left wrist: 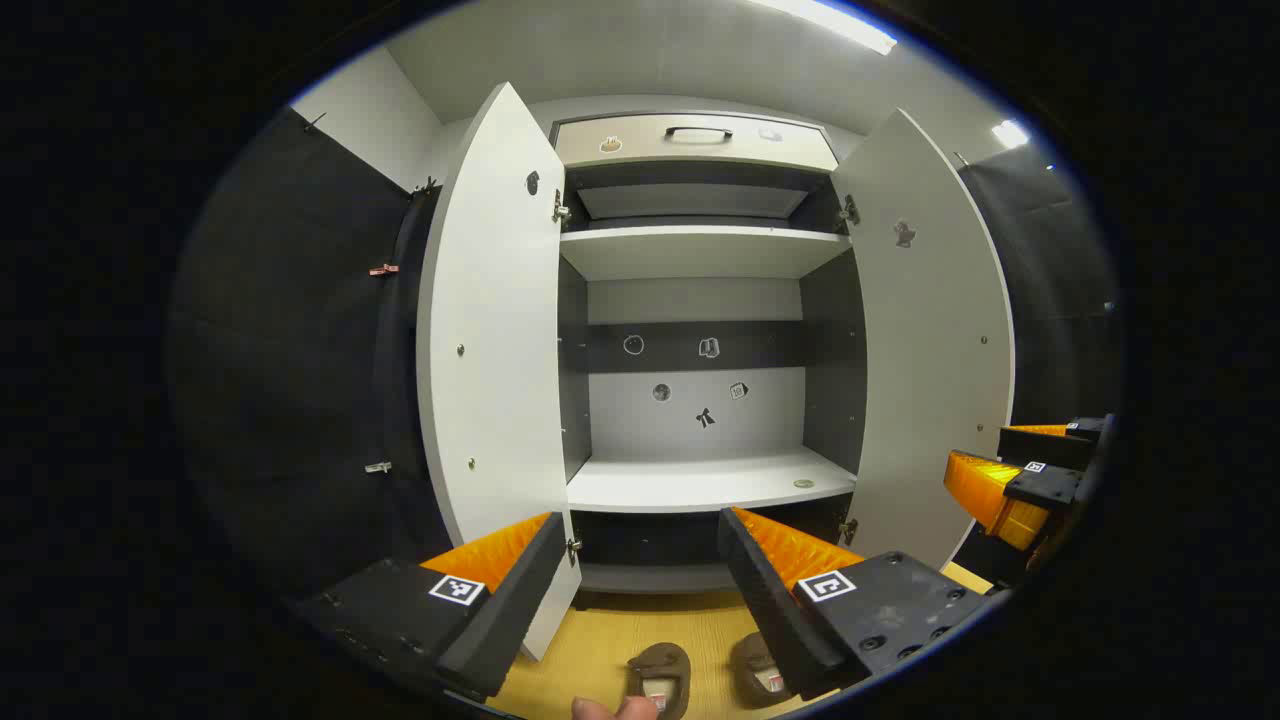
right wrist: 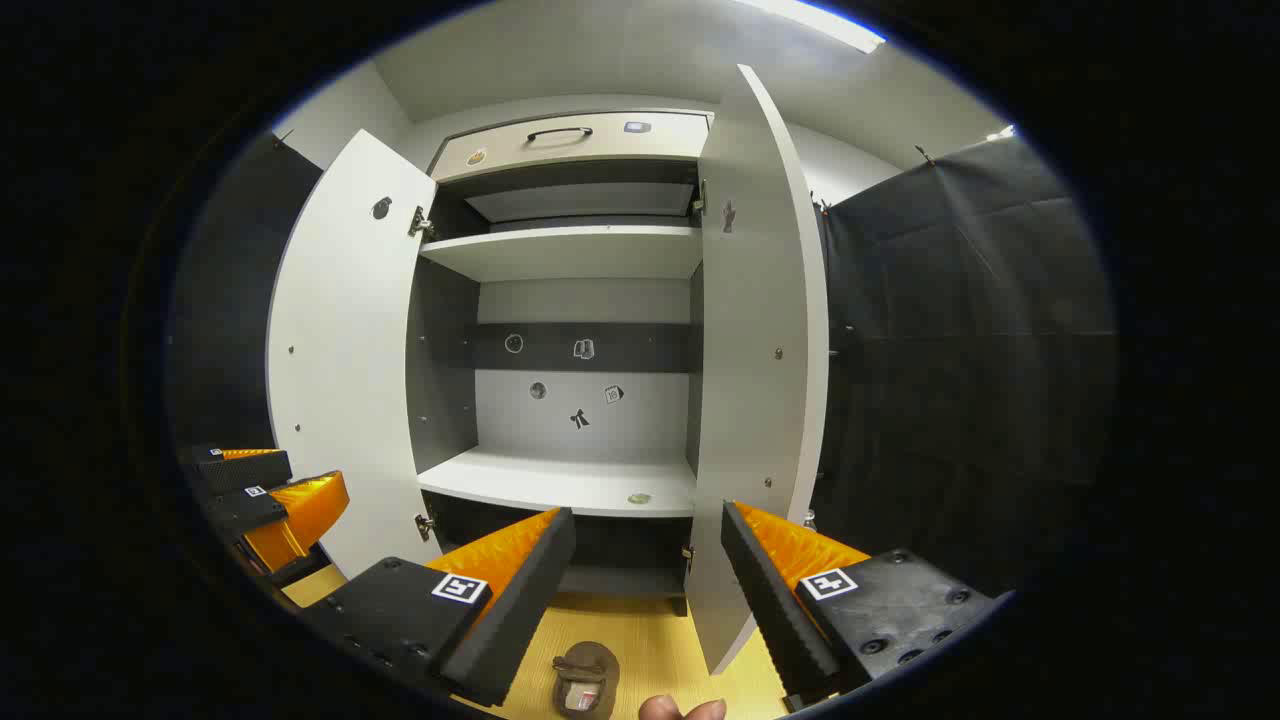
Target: Grab one shoe with the right hand and put it into the shoe cabinet, grab the other shoe with the left hand and put it into the shoe cabinet; then close the right door with the right hand and the left door with the left hand.
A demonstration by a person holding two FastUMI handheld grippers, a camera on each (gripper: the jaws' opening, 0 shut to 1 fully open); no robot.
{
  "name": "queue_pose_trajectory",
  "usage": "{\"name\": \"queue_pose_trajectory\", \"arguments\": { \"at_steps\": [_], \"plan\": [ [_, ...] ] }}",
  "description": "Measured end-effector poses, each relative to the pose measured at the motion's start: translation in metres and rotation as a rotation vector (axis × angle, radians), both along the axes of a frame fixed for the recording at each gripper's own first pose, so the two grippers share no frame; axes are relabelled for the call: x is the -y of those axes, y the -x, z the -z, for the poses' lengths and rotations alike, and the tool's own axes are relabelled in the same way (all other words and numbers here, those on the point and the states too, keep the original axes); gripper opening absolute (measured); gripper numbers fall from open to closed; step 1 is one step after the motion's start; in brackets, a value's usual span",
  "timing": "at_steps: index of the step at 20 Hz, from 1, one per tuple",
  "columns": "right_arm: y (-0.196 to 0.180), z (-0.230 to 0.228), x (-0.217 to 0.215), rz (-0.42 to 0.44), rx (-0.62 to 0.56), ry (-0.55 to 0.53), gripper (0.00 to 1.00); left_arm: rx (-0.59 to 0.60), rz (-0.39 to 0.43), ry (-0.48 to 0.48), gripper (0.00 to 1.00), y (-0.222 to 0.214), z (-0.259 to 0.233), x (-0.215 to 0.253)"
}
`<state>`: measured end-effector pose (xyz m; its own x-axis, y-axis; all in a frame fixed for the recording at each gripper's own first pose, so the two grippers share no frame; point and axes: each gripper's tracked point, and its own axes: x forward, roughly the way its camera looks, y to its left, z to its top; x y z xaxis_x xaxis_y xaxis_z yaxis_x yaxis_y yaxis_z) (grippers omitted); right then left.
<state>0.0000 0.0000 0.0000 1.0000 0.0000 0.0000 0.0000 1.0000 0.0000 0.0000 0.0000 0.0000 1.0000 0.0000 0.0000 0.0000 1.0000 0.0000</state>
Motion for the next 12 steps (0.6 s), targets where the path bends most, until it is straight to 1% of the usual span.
{"name": "queue_pose_trajectory", "arguments": {
  "at_steps": [1,10,11,12],
  "plan": [
    [-0.001,-0.0013,-0.0001,0.001,0.003,0.002,0.98,-0.002,-0.003,-0.001,0.98,0.0004,0.0008,-0.0011],
    [-0.0026,0.0007,-0.0064,-0.003,0.004,0.002,0.98,0.004,0.0,0.0,0.98,-0.0047,0.0005,-0.0081],
    [-0.0028,0.001,-0.0068,-0.003,0.004,0.003,0.95,0.004,0.0,0.0,0.98,-0.0055,0.0011,-0.0084],
    [-0.0031,0.0005,-0.0072,-0.002,0.004,0.003,0.98,0.005,0.001,-0.002,0.98,-0.0057,0.0008,-0.0088]
  ]
}}
